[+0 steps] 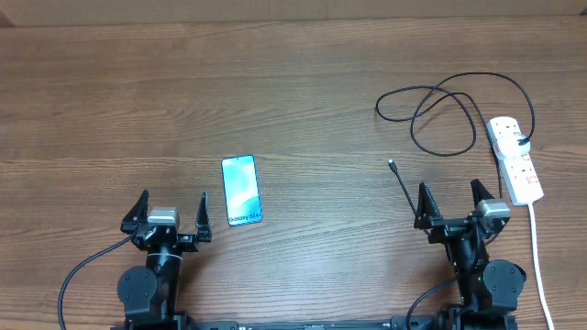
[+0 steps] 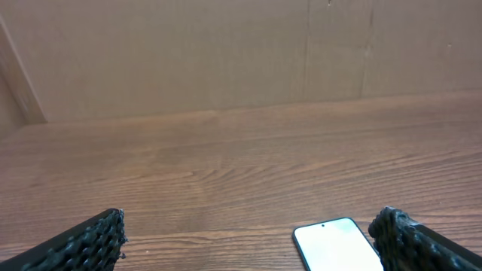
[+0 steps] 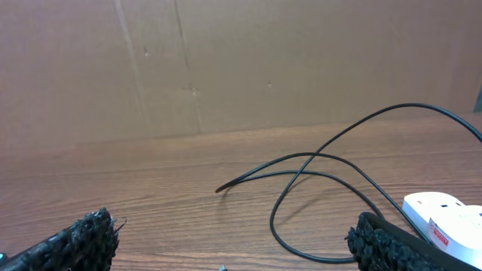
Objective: Plug charger to phone and switch on socket
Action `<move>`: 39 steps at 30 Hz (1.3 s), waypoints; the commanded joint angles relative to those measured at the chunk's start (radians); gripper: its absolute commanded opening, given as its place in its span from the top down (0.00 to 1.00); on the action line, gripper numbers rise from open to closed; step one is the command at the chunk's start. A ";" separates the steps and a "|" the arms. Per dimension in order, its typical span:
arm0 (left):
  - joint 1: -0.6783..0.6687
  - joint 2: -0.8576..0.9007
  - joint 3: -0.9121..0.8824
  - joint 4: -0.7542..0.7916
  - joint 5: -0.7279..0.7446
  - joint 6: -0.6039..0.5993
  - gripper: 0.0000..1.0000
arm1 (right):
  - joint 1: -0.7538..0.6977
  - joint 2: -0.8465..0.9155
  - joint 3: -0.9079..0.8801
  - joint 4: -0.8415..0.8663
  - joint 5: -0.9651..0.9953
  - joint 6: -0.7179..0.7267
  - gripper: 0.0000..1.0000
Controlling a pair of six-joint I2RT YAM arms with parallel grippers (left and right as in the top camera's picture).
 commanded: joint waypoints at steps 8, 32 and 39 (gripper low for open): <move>-0.005 -0.012 -0.004 -0.003 -0.005 0.020 0.00 | 0.007 -0.008 -0.011 0.005 0.006 0.003 0.00; -0.005 -0.012 -0.004 -0.005 -0.040 0.019 0.00 | 0.045 -0.008 -0.010 0.002 0.006 0.003 0.00; -0.005 -0.012 -0.004 0.005 -0.028 0.007 0.01 | 0.045 -0.008 -0.010 0.002 0.006 0.003 0.00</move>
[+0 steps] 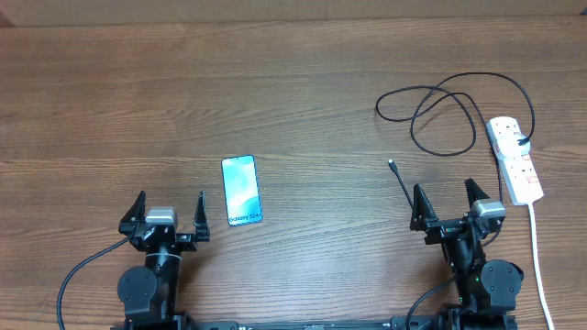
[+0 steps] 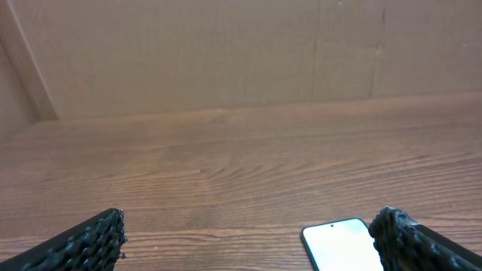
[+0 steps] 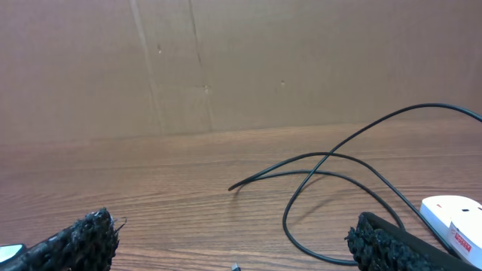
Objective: Plug charger to phone and switch on socket
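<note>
A phone point(image 1: 241, 190) lies face up on the wooden table, screen lit, just right of my left gripper point(image 1: 170, 213); its top edge shows in the left wrist view as the phone point(image 2: 339, 241). My left gripper point(image 2: 252, 241) is open and empty. The black charger cable point(image 1: 440, 115) loops at the right, its plug tip point(image 1: 392, 165) lying ahead of my right gripper point(image 1: 442, 203), which is open and empty. The cable point(image 3: 331, 181) runs to a white socket strip point(image 1: 514, 158), also seen as the socket strip point(image 3: 456, 222).
A white lead point(image 1: 541, 266) runs from the socket strip toward the table's front edge on the right. A cardboard wall point(image 2: 226, 53) stands behind the table point(image 1: 293, 82).
Both grippers have shifted slightly to the left and a little back toward the front edge. Phone, cable and socket strip lie where they were.
</note>
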Action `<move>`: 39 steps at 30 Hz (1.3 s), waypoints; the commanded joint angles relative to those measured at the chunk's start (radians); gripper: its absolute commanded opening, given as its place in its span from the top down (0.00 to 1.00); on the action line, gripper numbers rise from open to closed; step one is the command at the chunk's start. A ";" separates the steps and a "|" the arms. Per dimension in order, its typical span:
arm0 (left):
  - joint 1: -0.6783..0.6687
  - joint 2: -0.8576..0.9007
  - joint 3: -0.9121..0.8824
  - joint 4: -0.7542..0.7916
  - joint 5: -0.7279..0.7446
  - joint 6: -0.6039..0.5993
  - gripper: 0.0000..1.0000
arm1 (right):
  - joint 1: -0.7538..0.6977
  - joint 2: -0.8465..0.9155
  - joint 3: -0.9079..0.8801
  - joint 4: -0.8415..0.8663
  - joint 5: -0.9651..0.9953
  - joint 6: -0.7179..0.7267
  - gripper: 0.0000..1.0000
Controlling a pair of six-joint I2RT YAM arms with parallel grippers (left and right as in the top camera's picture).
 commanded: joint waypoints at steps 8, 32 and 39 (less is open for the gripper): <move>-0.005 -0.012 0.066 -0.032 0.076 -0.086 0.00 | 0.006 -0.008 -0.010 0.003 0.005 0.002 0.00; -0.007 0.633 0.901 -0.491 0.156 -0.150 0.00 | 0.006 -0.008 -0.010 0.003 0.005 0.002 0.00; -0.008 0.922 1.285 -0.858 0.155 -0.253 0.00 | 0.006 -0.008 -0.010 0.003 0.005 0.002 0.00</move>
